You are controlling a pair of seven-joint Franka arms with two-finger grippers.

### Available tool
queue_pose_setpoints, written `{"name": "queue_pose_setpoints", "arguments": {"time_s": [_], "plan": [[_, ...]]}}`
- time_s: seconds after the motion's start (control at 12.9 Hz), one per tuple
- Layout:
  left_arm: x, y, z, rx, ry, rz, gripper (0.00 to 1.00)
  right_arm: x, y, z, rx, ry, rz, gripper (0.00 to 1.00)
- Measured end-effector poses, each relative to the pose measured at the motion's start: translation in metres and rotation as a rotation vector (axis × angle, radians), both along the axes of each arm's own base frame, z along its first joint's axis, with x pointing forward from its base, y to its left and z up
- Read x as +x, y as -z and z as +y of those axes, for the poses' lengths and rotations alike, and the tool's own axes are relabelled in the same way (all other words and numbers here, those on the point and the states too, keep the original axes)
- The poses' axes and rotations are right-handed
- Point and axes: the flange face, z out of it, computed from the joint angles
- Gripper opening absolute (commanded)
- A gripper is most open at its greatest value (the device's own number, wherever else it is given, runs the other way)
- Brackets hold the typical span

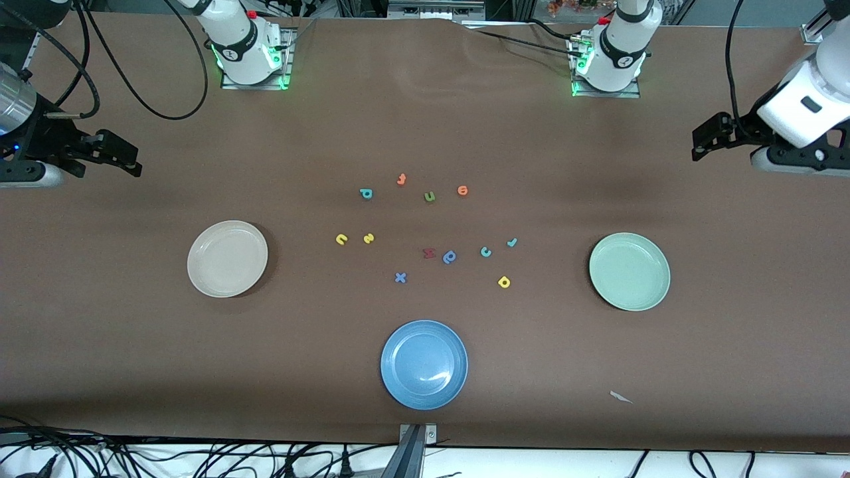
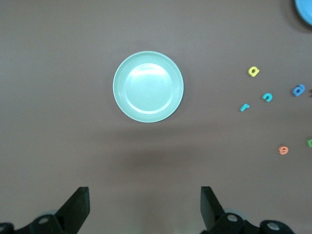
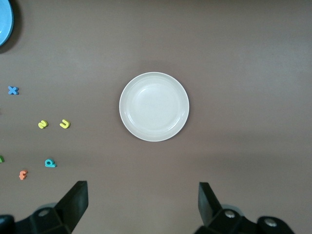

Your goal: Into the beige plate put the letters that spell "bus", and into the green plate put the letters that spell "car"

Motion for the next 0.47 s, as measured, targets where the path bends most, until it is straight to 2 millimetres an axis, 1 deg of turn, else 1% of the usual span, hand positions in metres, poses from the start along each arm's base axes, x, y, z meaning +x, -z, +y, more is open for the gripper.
{"name": "queue_pose_setpoints", "arguments": {"time_s": [0.08, 0.23, 0.39, 0.47], "plan": [[0.006, 0.016, 0.0, -0.001, 0.0, 0.03, 1.0, 0.0, 0.0, 0.0, 0.0, 0.0, -0.002, 1.0], [0.017, 0.045, -0.01, -0.001, 0.016, 0.082, 1.0, 0.001, 0.0, 0.002, 0.0, -0.001, -0.005, 1.0], [0.022, 0.064, -0.032, -0.02, 0.046, 0.114, 1.0, 0.002, 0.005, 0.011, 0.003, 0.008, -0.003, 1.0], [0.024, 0.073, -0.044, -0.04, 0.059, 0.127, 1.0, 0.003, 0.009, 0.019, 0.005, 0.016, 0.001, 1.0]]}}
